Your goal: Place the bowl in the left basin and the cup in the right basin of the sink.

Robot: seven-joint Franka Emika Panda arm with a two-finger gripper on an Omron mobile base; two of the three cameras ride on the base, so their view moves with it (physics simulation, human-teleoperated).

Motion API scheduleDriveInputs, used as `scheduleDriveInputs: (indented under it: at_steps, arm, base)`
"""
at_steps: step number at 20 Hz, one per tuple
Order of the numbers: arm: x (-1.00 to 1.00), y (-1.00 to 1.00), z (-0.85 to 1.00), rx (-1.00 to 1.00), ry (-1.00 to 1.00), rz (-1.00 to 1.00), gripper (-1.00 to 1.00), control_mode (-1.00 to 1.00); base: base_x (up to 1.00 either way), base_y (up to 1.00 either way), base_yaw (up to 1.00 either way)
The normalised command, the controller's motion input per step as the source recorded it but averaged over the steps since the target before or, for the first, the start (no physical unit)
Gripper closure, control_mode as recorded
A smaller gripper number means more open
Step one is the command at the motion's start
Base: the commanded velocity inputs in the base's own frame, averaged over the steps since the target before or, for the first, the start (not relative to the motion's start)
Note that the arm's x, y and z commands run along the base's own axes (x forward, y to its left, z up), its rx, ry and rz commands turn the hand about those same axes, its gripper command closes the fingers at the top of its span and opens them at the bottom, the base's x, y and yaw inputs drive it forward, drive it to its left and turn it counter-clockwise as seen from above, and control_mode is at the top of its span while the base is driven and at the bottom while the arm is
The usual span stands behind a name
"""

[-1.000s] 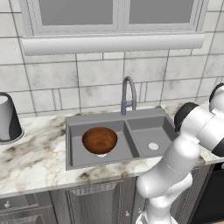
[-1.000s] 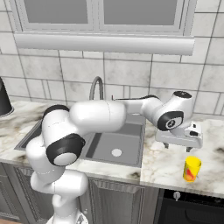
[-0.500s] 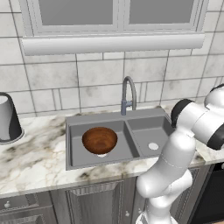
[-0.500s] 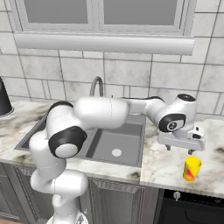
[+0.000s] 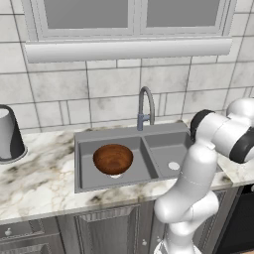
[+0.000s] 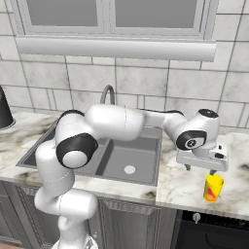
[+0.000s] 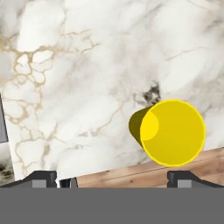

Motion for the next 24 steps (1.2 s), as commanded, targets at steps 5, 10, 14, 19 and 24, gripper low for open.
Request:
scheduleDriveInputs:
  at_steps: [5, 10, 14, 19, 24]
  arm:
    - [0.00, -0.07, -0.17, 0.00, 0.00, 0.00, -1.00, -1.00]
    - [0.00, -0.11, -0.15, 0.00, 0.00, 0.01, -1.00, -1.00]
    - [0.00, -0.11, -0.11, 0.00, 0.00, 0.01, -1.00, -1.00]
    - [0.00, -0.05, -0.11, 0.00, 0.00, 0.00, -1.00, -1.00]
    - [0.00, 0.00, -0.08, 0.00, 0.00, 0.00, -1.00, -1.00]
  base:
    - [0.00, 0.00, 0.00]
    - [0.00, 0.00, 0.00]
    - [0.00, 0.00, 0.00]
    - [0.00, 0.00, 0.00]
    - [0.00, 0.00, 0.00]
